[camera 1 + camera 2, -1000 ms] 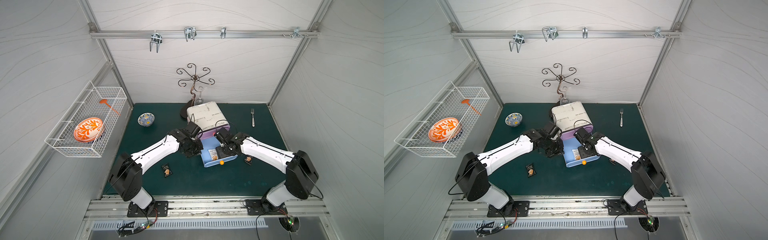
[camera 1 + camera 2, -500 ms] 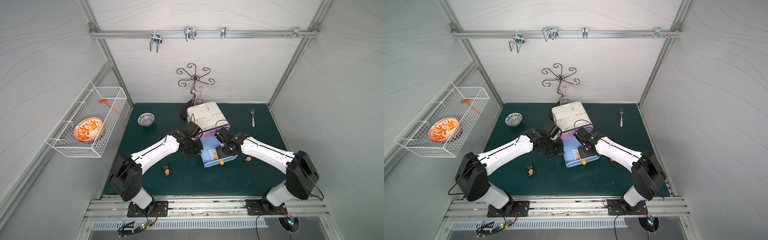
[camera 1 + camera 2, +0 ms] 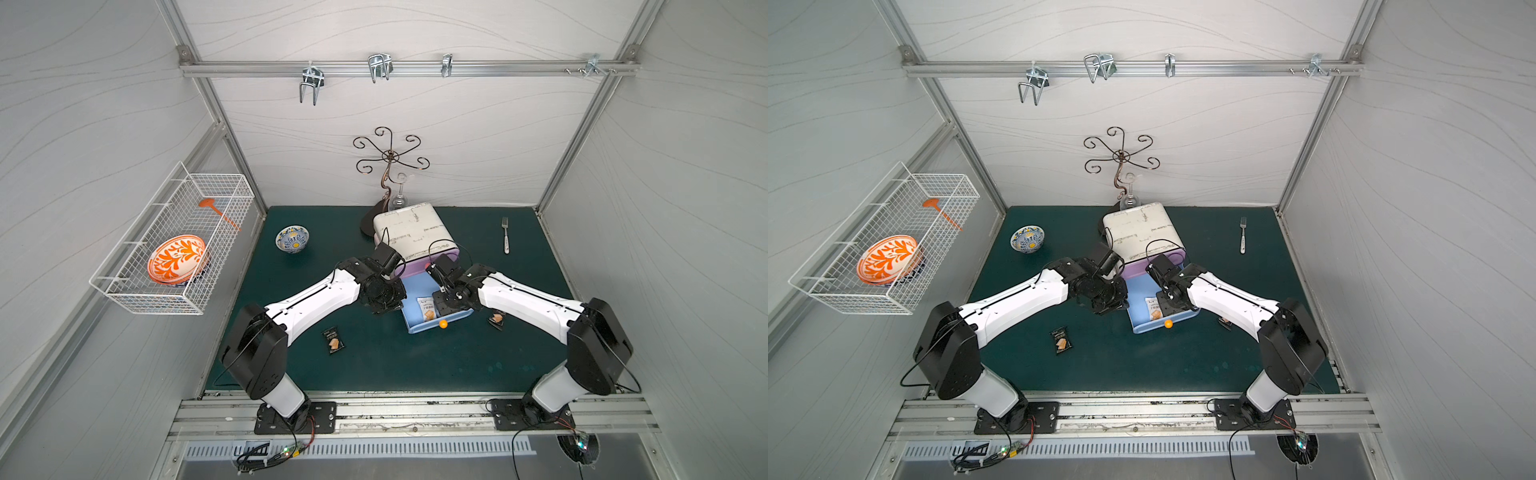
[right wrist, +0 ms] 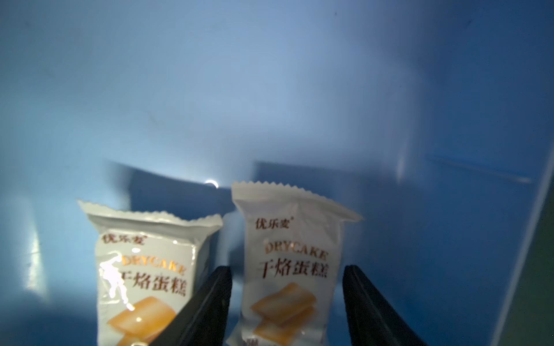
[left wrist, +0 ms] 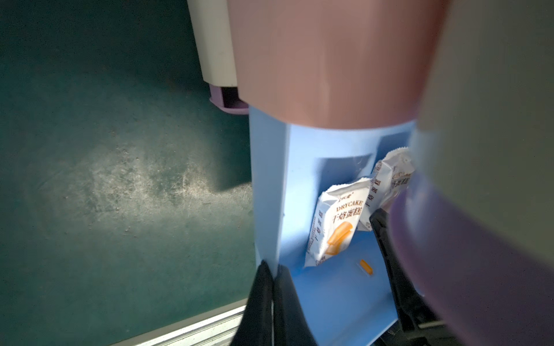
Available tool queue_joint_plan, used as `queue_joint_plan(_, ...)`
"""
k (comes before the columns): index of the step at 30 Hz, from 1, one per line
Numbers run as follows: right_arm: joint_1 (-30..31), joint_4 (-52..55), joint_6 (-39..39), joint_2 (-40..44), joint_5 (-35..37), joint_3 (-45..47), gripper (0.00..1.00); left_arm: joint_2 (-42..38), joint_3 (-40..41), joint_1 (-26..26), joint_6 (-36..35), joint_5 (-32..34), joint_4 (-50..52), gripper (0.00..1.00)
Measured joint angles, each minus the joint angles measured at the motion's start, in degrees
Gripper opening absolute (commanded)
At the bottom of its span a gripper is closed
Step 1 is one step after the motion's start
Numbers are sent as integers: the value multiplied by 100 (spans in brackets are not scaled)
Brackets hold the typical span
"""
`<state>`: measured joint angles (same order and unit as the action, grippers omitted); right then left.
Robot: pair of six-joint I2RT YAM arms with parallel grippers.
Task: Take the cookies out of the drawer
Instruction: Pick up the cookie from the drawer.
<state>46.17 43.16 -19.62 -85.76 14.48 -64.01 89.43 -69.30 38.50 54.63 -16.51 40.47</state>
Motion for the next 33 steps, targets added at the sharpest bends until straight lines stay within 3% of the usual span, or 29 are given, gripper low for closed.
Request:
queue_joint_plan(8,-20,7,17,-332,-17,-87,63,31,0,-2,2,-7,-2,0)
queue_joint_plan(15,-20,-17,13,-505,74,-87,43,107,0,-17,0,-7,-37,0)
queue_joint_plan(20,-24,-31,15,-509,160,-111,37,122,0,-33,-2,-4,-50,0)
queue_joint_plan(33,-39,-48,280,46,103,-531,35,219,-138,-103,-2,-50,-37,0)
